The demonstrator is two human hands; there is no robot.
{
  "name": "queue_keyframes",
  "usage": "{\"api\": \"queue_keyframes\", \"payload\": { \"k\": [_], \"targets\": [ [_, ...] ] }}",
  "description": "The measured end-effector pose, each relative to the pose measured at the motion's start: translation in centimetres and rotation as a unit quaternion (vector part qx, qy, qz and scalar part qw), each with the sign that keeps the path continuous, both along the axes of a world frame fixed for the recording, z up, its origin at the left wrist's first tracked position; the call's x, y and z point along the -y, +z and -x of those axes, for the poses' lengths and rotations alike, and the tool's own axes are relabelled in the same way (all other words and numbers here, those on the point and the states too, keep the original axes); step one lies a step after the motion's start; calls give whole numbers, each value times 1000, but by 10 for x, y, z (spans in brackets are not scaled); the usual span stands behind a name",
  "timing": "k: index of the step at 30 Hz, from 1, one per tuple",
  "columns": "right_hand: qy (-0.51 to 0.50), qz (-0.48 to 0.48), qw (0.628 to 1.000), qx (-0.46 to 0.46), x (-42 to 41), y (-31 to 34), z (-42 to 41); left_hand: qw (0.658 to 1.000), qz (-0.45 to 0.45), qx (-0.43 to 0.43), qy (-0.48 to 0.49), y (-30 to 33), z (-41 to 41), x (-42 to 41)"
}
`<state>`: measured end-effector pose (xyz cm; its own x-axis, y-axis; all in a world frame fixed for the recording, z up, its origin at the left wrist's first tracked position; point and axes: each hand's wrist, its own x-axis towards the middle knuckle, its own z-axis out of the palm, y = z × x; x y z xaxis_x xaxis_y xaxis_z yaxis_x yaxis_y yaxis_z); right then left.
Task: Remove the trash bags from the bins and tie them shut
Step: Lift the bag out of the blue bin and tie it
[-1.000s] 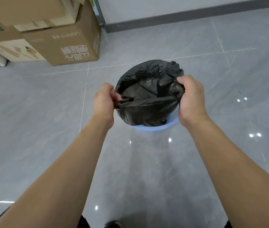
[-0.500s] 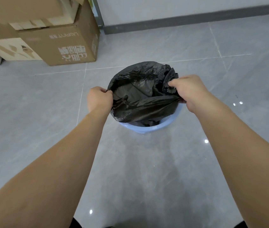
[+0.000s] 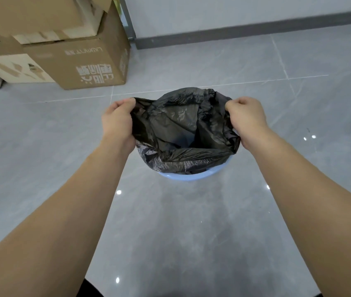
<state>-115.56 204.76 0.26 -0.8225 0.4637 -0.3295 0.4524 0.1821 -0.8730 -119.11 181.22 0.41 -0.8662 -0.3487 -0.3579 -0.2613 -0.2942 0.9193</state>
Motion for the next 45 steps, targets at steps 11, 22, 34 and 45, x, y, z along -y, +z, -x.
{"api": "queue_keyframes", "payload": {
  "k": [11, 22, 34, 45],
  "targets": [
    [-83, 479, 868, -96, -4, 26, 6, 982, -170, -1, -79, 29, -7, 8],
    [299, -376, 871, 104, -9, 21, -32, 553, 659, 145, -488, 20, -33, 33],
    [76, 71, 994, 33, -16, 38, -53, 927, 252, 59, -273, 50, -27, -18],
    [-109, 270, 942, -167, -118, 88, -113, 920, -70, -79, -378, 128, -75, -162]
  ]
}}
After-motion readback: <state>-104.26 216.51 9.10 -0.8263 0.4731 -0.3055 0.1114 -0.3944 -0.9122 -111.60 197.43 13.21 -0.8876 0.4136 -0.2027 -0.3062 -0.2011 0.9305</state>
